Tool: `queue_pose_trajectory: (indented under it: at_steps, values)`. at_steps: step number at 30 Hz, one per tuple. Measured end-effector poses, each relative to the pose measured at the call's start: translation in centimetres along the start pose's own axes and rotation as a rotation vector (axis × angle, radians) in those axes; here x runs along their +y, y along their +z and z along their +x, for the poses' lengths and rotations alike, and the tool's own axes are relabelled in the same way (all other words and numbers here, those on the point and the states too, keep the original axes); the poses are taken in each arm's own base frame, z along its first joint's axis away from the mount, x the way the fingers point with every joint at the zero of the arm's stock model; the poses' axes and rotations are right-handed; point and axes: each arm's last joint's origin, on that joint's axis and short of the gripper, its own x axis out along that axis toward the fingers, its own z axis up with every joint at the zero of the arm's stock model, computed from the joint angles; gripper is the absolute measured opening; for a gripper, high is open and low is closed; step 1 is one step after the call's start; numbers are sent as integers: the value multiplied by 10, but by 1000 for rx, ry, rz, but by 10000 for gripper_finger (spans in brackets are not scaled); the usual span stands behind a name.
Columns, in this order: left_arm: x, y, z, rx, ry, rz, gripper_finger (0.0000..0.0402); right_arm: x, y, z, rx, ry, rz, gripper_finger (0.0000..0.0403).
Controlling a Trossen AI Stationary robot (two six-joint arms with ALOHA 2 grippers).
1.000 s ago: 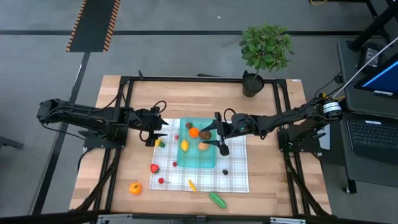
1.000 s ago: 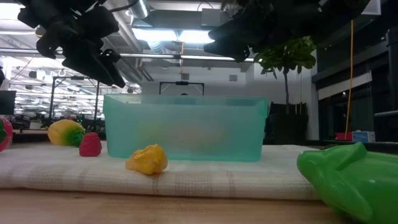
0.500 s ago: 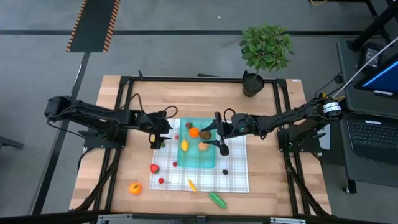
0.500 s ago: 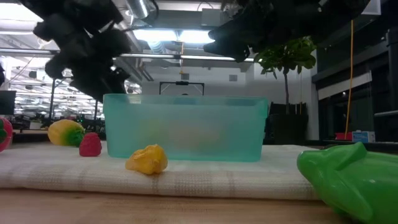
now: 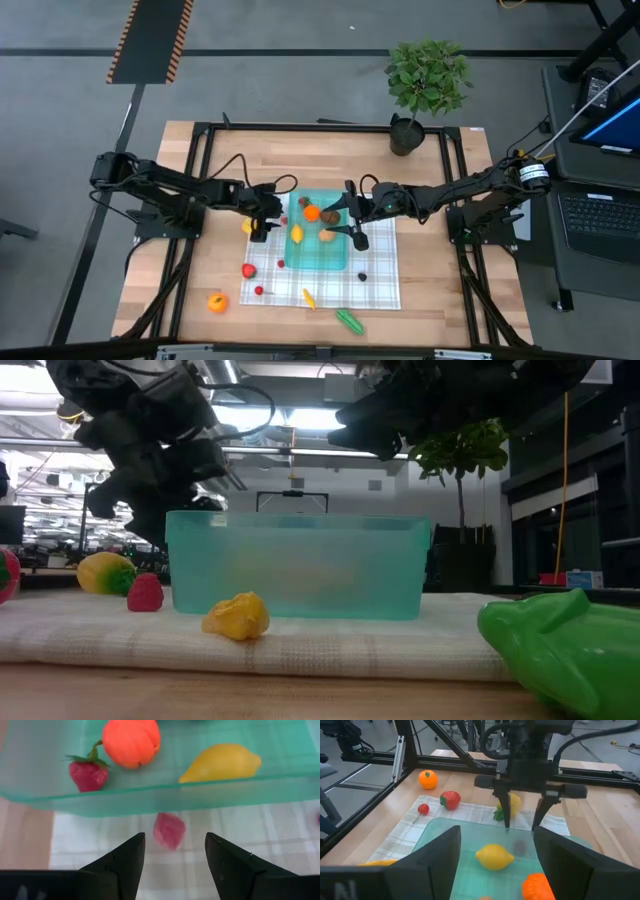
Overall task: Pick and placing Produce into tupperware
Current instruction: Put the pink peach into the blue bin
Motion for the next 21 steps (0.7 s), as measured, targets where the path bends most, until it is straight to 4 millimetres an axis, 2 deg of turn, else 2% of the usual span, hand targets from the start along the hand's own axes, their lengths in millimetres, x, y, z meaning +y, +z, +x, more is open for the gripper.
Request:
queue_pose_trajectory:
  at_steps: [21]
  values:
    - [-5,1,9,-4,-15,-9,193,0,0,0,2,0,0,251]
